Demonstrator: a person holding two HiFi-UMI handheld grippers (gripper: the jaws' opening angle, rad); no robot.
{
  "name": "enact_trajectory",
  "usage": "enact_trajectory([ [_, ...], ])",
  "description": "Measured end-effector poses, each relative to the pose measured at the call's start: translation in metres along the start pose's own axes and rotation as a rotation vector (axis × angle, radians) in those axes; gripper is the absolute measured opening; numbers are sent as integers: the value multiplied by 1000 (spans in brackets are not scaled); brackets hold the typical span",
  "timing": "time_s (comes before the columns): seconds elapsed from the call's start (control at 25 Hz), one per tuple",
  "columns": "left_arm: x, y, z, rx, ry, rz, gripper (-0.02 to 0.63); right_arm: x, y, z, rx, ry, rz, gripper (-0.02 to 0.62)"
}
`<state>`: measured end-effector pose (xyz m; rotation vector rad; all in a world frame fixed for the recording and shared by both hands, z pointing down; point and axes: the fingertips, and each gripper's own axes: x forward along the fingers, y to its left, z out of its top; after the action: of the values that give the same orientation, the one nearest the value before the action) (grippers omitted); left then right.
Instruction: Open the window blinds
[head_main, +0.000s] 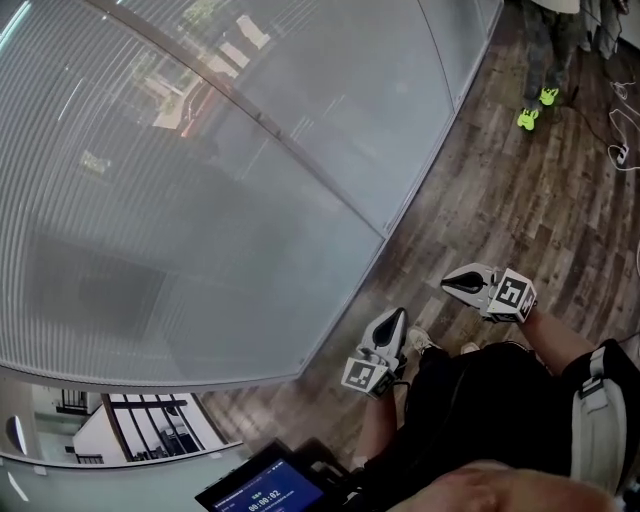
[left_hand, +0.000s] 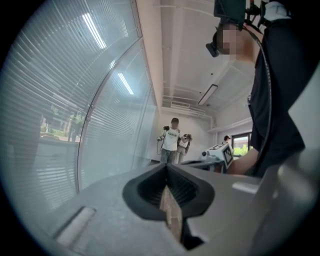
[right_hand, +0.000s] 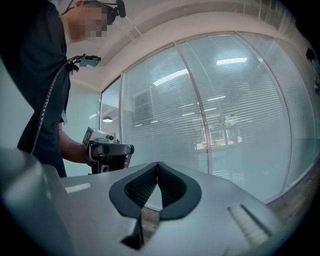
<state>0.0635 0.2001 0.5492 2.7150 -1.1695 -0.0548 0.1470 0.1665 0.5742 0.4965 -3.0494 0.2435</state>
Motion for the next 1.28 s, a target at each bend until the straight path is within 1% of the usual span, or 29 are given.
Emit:
enact_trajectory([
  [0.12,-3,10,-2,-14,6,12,2,16,-2,-2,11,10,18,6],
  [0.32,-10,33,-1,-30,12,35,2,53,-8,4,-3,12,58,6],
  [0.44,-15,54,2,-28,9,48,2,78,-17,16,-1,4,66,6],
  [0.52,-19,74,1,-9,-10,57,2,95,-21,20,-10,2,81,6],
  [0.64,-18,92,16,-23,9,60,2,117,-26,23,-19,2,94,6],
  [0.8,-19,120,20,-6,10,46,2,143,-35,24,-11,-3,86,6],
  [0.92,-16,136,30,-14,27,25,2,162,-41,27,-13,-4,74,6],
  [1.04,-17,153,38,-9,24,9,2,177,-45,31,-15,-4,62,6],
  [1.28,-15,183,44,0,16,-37,2,197,-57,35,-40,10,14,6],
])
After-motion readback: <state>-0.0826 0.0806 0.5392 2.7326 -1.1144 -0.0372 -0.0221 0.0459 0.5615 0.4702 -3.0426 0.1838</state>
